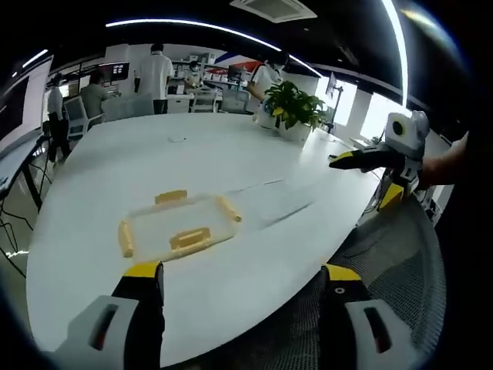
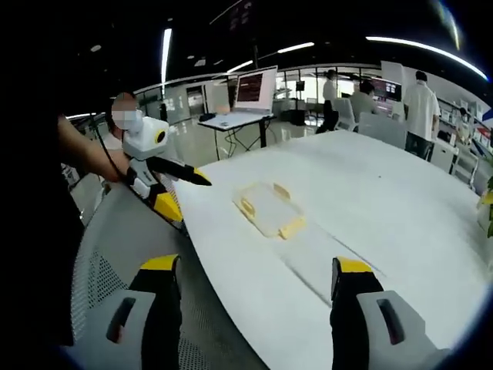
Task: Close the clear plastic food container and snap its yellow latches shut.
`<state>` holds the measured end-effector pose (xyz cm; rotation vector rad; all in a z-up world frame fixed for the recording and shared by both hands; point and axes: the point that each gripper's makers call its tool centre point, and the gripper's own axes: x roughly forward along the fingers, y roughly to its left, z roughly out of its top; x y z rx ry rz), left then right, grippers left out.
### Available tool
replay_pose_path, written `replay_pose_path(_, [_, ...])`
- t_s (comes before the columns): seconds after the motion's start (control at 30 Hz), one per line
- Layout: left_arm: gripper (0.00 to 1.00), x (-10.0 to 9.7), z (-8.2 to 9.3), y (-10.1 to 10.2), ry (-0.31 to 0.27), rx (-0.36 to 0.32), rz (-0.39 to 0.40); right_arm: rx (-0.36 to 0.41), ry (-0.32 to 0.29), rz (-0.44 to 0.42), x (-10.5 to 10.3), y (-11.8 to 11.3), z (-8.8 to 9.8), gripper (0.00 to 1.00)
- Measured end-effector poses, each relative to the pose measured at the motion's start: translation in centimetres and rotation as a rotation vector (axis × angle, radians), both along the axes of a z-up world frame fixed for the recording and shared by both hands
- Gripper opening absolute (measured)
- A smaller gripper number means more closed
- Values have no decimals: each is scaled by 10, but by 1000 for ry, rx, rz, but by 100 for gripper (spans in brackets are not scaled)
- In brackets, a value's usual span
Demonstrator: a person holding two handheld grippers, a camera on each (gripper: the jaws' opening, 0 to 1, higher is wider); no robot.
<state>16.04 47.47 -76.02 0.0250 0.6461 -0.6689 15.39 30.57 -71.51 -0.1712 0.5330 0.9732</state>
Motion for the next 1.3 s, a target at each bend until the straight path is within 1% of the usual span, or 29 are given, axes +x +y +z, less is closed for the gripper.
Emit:
replay_pose_path(0.07, [80,-2,-3,1,20,0,-19,-2,0,4,2,4,0,75])
replay_pose_path(0.13, [79,-2,-3,1,29,2,-39,-13,-12,3,6,6,0,74])
replay_pose_path(0.2, [78,-2,-2,1,26,24,-68,-22,-15,4,9,8,0,73])
replay_pose_path(0.27, [78,1,-2,1,22,26,-80,-22,-17,16,11,12,0,73])
replay_pose_path(0.37, [78,7,-2,5,24,35,-90,-48,-27,31,15,15,-3,72])
replay_pose_path(0.47, [78,10,-5,9,30,45,-110,-37,-16,34,17,20,-2,72])
replay_pose_path(0.53, [78,11,-7,12,44,44,-116,-34,-12,48,17,25,-2,72])
replay_pose_path(0.67, [77,14,-11,22,44,97,-159,-49,-13,65,19,30,-6,71])
replay_pose_path(0.73, [77,17,-13,27,50,112,-177,-55,-12,65,21,31,-7,70])
replay_pose_path(0.87, [77,21,-17,33,69,122,-192,-69,-21,74,25,36,-7,70])
replay_pose_path(0.93, [76,23,-18,36,71,127,-192,-72,-17,82,26,38,-8,68])
replay_pose_path(1.0, [76,25,-18,38,74,123,-187,-82,-27,89,30,40,-9,68])
replay_pose_path(1.07, [76,27,-18,39,76,121,-187,-80,-22,89,33,41,-10,68])
replay_pose_path(1.13, [74,27,-21,42,82,134,-196,-85,-21,84,38,42,-11,69])
replay_pose_path(1.17, [74,28,-22,42,82,139,-200,-84,-11,86,39,43,-12,69])
replay_pose_path(1.3, [73,31,-21,44,88,144,-213,-86,-16,80,46,46,-12,66])
